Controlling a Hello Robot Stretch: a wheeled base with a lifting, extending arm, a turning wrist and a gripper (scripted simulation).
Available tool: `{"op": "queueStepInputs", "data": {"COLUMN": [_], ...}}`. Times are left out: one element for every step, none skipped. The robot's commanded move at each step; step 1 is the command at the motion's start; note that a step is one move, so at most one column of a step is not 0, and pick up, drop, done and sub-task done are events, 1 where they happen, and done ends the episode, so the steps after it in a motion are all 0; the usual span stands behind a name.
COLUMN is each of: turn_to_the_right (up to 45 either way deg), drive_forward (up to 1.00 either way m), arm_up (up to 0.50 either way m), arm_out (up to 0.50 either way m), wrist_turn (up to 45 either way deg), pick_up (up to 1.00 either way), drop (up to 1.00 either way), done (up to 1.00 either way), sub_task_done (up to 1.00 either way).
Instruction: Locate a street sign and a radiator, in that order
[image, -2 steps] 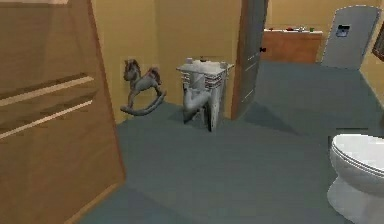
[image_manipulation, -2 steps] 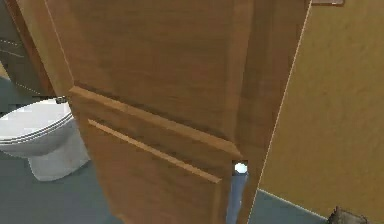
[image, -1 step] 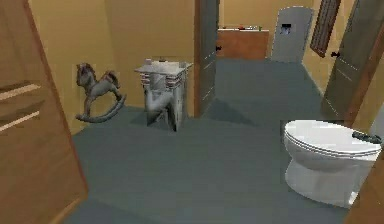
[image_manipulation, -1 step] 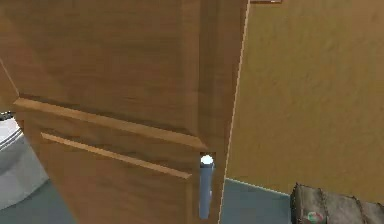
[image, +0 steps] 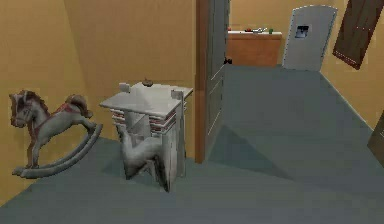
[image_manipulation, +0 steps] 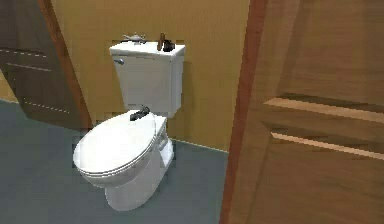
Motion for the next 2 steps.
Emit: {"op": "queueStepInputs", "data": {"turn_to_the_right": [6.0, 0.0], "drive_forward": [0.0, 0.55], "arm_up": [0.0, 0.0], "arm_out": [0.0, 0.0], "wrist_turn": [0.0, 0.0], "pick_up": [0.0, 0.0], "drop": [0.0, 0.0], "done": [0.0, 0.0], "sub_task_done": [0.0, 0.0]}}
